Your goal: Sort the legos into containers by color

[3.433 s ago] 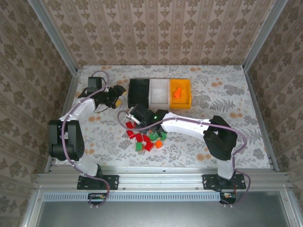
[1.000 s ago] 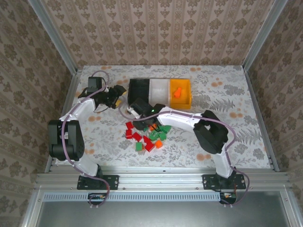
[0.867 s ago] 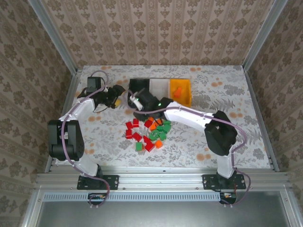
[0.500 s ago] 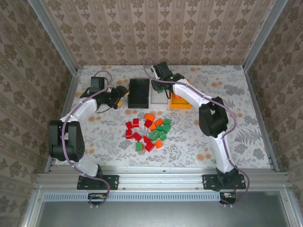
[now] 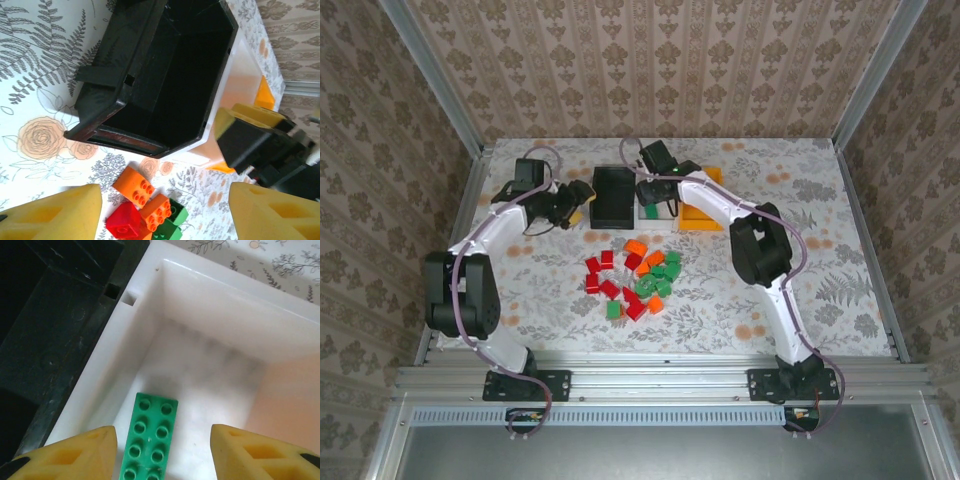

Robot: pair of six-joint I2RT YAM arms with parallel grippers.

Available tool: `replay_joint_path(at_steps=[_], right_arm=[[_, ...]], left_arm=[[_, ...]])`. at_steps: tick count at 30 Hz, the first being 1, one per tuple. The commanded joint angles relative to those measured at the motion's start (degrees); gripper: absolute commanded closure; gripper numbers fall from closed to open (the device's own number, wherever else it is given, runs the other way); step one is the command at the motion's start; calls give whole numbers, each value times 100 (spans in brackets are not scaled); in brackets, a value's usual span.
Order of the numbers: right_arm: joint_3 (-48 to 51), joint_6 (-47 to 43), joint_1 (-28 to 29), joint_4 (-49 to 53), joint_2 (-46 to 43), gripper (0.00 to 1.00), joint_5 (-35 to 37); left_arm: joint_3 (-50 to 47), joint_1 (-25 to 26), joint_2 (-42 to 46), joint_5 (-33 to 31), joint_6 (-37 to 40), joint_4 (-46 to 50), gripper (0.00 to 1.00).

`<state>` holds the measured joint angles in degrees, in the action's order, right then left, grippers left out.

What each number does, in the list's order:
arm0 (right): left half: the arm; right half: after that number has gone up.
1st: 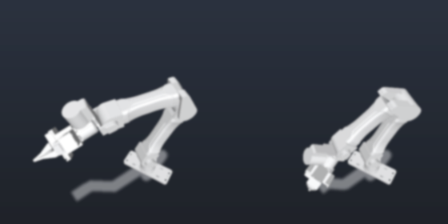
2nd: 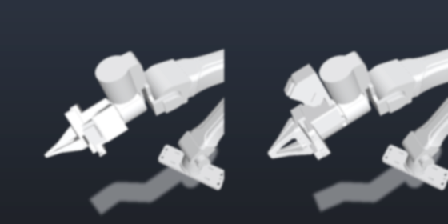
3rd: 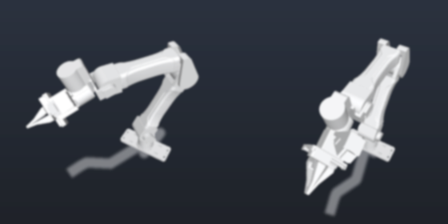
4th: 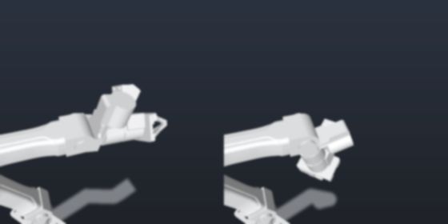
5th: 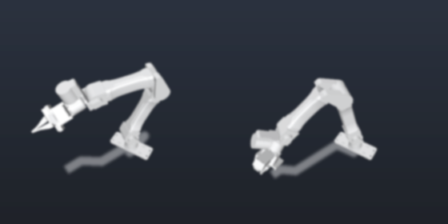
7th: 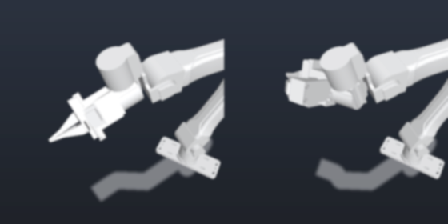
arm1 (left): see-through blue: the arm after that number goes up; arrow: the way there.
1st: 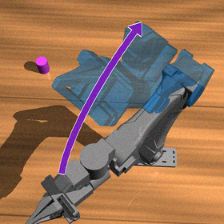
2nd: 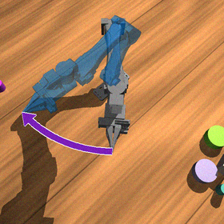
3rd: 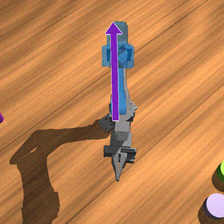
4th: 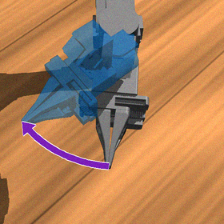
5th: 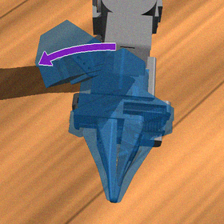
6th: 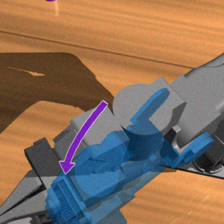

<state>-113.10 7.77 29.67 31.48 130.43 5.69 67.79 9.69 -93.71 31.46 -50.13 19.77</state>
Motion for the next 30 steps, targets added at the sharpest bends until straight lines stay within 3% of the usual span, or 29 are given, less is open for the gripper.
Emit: replay_joint_path(at_steps=[1, 6, 11, 13, 18, 23, 30], right_arm=[[555, 160, 28, -270, -965, 47, -50], [2750, 624, 180, -1284, -2467, 47, 134], [4523, 1065, 270, -2062, -3515, 46, 369], [4902, 1232, 323, -2194, -3669, 47, 612], [5465, 1402, 441, -2589, -3830, 47, 661], [6161, 1640, 522, -3005, -4020, 46, 594], [6594, 1781, 540, -3478, -4219, 46, 711]], left_arm=[[298, 72, -37, -348, 493, 523, 31], [680, 372, -115, -1434, 1061, 1448, 32], [577, 794, -404, -1795, 1005, 1735, 36], [363, 871, -488, -1767, 954, 1637, 42], [311, 1454, -583, -2421, 1304, 1699, 42], [841, 2235, -1091, -3623, 1660, 2313, 41], [1210, 2481, -1605, -4374, 1693, 2651, 42]])
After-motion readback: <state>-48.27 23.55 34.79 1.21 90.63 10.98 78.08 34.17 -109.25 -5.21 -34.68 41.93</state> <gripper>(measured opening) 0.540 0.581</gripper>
